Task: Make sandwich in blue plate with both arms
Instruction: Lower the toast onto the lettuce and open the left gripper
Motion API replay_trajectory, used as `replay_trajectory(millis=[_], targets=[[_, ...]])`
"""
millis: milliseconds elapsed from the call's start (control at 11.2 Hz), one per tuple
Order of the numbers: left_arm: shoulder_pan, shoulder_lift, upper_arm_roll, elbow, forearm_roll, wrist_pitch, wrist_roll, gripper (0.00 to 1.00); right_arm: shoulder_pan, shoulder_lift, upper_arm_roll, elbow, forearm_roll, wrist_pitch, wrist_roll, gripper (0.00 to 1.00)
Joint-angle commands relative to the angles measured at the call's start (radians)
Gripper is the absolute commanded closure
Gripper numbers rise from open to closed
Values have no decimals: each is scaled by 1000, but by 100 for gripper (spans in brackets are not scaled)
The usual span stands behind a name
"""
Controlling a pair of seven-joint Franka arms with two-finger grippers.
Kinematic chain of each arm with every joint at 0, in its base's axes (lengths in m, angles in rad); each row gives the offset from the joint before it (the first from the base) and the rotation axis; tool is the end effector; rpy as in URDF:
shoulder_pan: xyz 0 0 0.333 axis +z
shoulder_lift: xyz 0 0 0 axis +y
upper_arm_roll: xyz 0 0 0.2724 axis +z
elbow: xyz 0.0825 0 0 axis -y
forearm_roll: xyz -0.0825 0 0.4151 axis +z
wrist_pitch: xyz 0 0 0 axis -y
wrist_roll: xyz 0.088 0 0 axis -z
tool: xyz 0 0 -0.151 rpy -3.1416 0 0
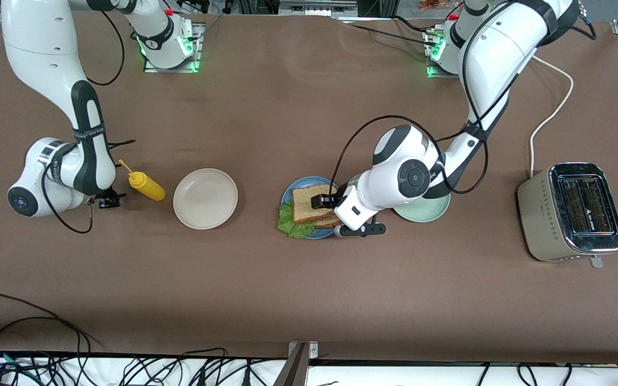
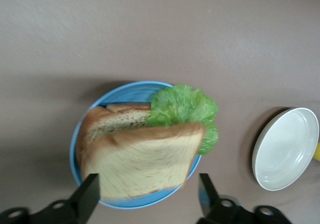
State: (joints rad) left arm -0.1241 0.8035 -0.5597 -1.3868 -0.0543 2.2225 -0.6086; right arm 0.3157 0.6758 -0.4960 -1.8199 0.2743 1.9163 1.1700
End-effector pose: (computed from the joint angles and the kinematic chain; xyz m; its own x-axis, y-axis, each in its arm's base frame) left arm 0.6143 -0.4256 0.2132 0.9818 0.0906 -0.1669 0.1516 -0.9033 0.4014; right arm 0.5558 -0.0949 0.0769 0.0626 -0.9957 -0.0677 -0.8819 -0.0869 0.4634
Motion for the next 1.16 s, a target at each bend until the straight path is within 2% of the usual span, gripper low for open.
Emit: replay_trajectory(millis=[0,267,624,1069], targets=[[18,-96,15,-14,42,-85,-10,0,2,-83,-13,-32,-66,-57,10,0],[21,-186,84,-9,42,-177,-4,0,2,-148,-33,-24,-89,-89,13,0],[34,-305,150,-5,44,-316,4,0,-21,-270,-33,37,-92,-80,14,0],[35,-452,308,-4,42,-467,315,0,-20,-396,-23,74,-121,-77,14,0]])
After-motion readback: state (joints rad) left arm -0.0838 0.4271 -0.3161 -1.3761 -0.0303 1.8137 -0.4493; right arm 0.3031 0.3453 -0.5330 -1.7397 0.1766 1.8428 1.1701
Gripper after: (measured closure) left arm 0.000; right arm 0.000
